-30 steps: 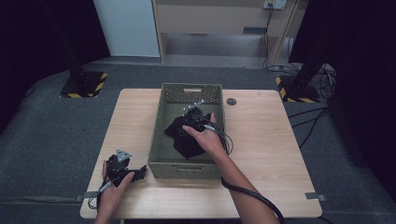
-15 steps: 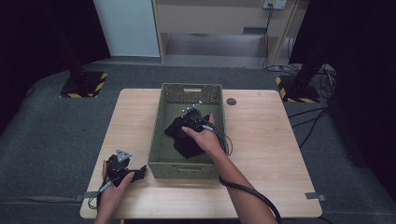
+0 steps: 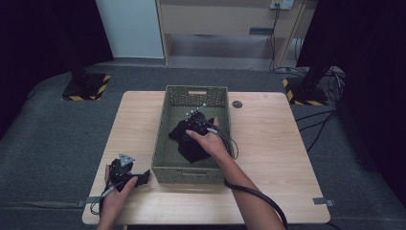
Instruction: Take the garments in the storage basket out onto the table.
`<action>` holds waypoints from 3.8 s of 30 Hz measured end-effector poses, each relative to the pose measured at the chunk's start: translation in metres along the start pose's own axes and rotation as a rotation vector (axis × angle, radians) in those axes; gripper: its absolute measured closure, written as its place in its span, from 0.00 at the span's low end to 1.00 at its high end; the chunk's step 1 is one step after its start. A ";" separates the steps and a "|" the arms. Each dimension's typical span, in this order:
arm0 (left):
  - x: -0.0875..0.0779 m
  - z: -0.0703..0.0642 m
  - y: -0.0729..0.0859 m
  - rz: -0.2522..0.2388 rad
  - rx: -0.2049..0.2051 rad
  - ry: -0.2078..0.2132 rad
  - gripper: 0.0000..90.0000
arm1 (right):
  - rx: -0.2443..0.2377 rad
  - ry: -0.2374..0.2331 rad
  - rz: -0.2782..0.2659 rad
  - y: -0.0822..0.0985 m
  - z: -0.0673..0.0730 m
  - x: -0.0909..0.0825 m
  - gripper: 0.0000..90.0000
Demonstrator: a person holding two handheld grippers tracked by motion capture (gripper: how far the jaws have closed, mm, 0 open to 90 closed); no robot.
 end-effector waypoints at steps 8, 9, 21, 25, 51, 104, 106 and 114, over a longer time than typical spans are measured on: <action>0.000 0.000 0.000 0.000 0.000 0.000 0.00 | -0.011 -0.010 0.015 0.001 0.001 0.006 0.03; 0.000 0.000 0.000 0.000 0.000 0.000 0.00 | -0.012 -0.011 0.015 0.001 0.001 0.006 0.03; 0.000 0.000 0.000 0.000 0.000 0.000 0.00 | -0.020 -0.024 0.041 0.005 0.002 0.015 0.02; 0.000 0.000 0.000 0.000 0.000 0.000 0.00 | -0.028 -0.020 0.052 0.007 0.002 0.017 0.01; 0.000 0.000 0.000 -0.003 -0.003 0.000 0.00 | -0.038 -0.024 0.105 0.010 -0.001 0.032 0.00; 0.000 0.000 0.000 0.000 0.000 0.000 0.00 | -0.087 -0.078 -0.097 0.001 0.000 -0.066 0.64; 0.000 0.000 0.000 0.000 0.000 0.000 0.00 | -0.087 -0.076 -0.106 0.001 -0.002 -0.071 0.64; 0.000 0.000 0.000 0.000 -0.001 0.000 0.00 | -0.088 -0.084 -0.149 -0.004 -0.003 -0.095 0.64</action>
Point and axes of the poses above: each handheld gripper's, and its own axes: x roughly forward along the jaws, y roughly out of its underside, z roughly to its left, the point moved 9 cm from there along x, roughly forward along the jaws, and after that the axes turned 8 degrees about z, right-handed, at the moved point
